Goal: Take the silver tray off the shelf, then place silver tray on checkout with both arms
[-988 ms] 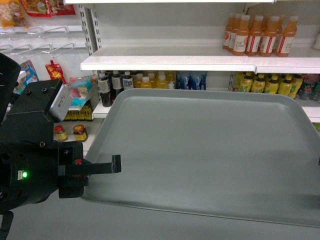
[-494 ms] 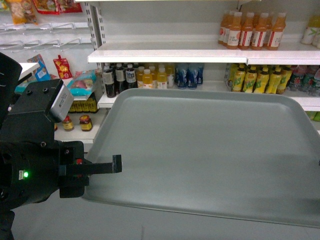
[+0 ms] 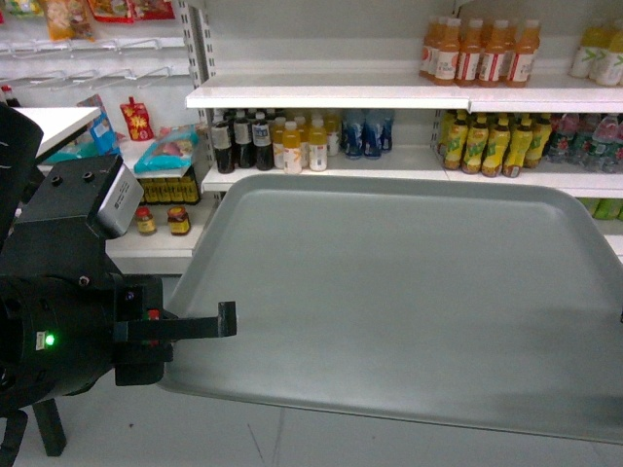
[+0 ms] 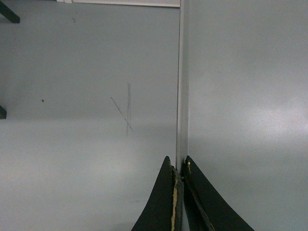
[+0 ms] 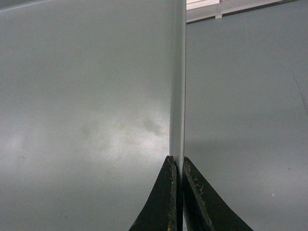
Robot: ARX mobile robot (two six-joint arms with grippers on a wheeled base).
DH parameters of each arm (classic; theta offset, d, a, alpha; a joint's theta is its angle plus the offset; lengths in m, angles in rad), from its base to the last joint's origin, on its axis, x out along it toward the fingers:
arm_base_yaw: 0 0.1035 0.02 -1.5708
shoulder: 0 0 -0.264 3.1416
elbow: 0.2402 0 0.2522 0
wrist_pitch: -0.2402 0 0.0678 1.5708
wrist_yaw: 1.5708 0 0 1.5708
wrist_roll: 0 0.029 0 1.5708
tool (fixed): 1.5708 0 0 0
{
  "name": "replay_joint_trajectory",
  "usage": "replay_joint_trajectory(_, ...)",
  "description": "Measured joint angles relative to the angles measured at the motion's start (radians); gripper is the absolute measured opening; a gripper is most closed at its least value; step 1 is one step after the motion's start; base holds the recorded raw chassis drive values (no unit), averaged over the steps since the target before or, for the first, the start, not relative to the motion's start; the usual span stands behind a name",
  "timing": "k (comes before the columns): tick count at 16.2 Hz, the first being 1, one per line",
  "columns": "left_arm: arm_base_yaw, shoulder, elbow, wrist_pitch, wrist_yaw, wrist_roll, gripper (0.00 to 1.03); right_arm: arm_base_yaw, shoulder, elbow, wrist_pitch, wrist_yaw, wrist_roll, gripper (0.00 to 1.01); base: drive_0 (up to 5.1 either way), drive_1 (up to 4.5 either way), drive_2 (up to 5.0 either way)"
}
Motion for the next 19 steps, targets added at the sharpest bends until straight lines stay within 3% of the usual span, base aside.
replay_joint_trajectory(9, 0.0, 0.0, 0.0, 0.0, 0.0, 0.0, 0.03, 0.0, -0.001, 0.0, 0.002, -0.001, 0.0, 0.02, 0.1, -4.23, 4.4)
replay_joint_trajectory(17, 0.0, -0.002, 0.0, 0.003, -0.001, 0.0, 0.03, 0.0, -0.001, 0.0, 0.002, -0.001, 0.0, 0.02, 0.0, -2.62, 2.7)
replay_joint_trajectory(19, 0.0, -0.001, 0.0, 0.0, 0.0, 0.0, 0.03, 0.0, -0.001, 0.0, -0.001, -0.001, 0.0, 0.02, -4.7, 2.28, 2.3)
